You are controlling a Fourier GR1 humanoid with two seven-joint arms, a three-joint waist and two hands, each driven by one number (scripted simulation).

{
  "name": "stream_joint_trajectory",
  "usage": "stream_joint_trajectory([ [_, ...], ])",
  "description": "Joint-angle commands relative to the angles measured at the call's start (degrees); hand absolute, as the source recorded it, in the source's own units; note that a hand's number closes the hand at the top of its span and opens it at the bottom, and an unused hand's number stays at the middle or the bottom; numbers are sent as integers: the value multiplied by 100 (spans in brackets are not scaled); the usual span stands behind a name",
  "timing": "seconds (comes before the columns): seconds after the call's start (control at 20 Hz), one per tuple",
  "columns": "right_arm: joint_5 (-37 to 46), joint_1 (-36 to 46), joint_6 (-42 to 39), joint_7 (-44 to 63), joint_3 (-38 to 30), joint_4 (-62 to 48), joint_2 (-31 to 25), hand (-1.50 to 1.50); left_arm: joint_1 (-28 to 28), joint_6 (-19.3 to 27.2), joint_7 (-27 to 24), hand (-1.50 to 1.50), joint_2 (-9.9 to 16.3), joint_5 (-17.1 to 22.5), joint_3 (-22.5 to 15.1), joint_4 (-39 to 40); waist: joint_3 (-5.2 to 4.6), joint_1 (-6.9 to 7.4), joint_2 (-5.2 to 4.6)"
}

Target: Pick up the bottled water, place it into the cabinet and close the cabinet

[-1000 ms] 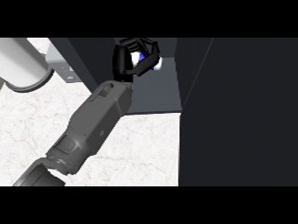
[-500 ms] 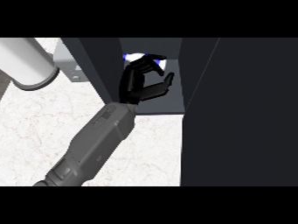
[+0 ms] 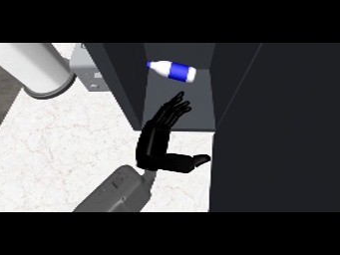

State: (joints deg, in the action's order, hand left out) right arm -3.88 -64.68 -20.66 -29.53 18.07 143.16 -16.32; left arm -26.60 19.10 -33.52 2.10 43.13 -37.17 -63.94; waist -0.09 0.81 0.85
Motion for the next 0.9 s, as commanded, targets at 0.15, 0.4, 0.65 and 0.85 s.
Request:
stream_joint_trajectory([
  [0.15,330,-401,85,168,1,1041,-203,-150,1715,265,-91,-150,1105,-87,-174,-1795,0,48,5],
  [0.4,857,-63,-500,226,147,858,-967,150,2791,-229,-417,-150,1784,69,-237,-2615,-14,207,6],
  [0.65,1357,584,-891,317,269,953,-1557,150,3463,-668,-907,-150,2393,-112,-352,-2977,-37,277,21],
  [0.85,1380,889,-816,553,616,1286,-1598,150,4005,-999,-1219,-150,3007,27,-14,-3326,-44,232,26],
])
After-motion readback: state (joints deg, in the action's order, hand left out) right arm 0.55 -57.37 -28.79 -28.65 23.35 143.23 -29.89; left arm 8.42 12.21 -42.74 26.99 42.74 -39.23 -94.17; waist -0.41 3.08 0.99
